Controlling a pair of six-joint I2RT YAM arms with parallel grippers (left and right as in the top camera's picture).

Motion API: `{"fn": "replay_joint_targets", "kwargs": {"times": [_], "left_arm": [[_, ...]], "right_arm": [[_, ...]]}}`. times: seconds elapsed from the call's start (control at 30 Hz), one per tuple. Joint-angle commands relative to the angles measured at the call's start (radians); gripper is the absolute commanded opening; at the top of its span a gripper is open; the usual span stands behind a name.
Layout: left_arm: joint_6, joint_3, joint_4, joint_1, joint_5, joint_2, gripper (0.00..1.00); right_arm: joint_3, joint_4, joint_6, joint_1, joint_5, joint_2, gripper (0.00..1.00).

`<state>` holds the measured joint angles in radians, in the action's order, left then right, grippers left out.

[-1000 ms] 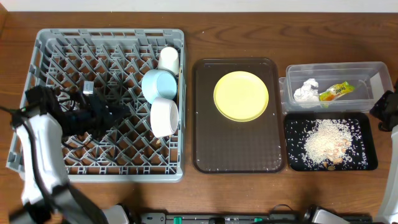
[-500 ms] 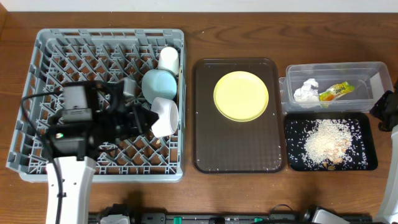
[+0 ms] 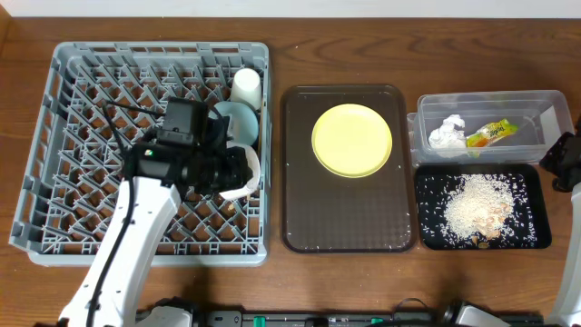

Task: Sort waste into correct bins and load items into the dishwasher rack
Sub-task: 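Release the bowl and move the left gripper to the yellow plate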

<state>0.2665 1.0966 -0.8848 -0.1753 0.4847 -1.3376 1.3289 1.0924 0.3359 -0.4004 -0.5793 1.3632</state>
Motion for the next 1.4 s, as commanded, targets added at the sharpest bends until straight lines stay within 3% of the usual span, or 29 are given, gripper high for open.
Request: {"fn": "replay_joint_targets", "kwargs": {"times": [0.0,0.23,0.53,0.9,1.13,1.37], "left_arm": [[0.01,0.019,0.008,-0.002,-0.187,-0.005,0.11],[0.029,0.061,0.013,-0.002,-0.251,0.058,0.34],[0.14,0.073,0.018,-0.036,-0.25,0.214,0.41],[0.171,0.072,-0.021,-0.299,-0.274,0.158,0.49],[0.219,0.072,0.177,-0.423,-0.315,0.013,0.57],[0.256,0.073,0.468,-0.433,-0.332,-0.253,0.68]], "right_arm": [[0.013,0.001,0.0,-0.008,-0.015,-0.015,0.99],[0.013,0.001,0.0,-0.008,-0.015,-0.015,0.99],[0.013,0.001,0.0,-0.008,-0.015,-0.015,0.99],[0.013,0.001,0.0,-0.008,-0.015,-0.015,0.99],[0.013,0.001,0.0,-0.008,-0.015,-0.015,0.99],[0.013,0.001,0.0,-0.008,-0.014,-0.015,0.99]]}}
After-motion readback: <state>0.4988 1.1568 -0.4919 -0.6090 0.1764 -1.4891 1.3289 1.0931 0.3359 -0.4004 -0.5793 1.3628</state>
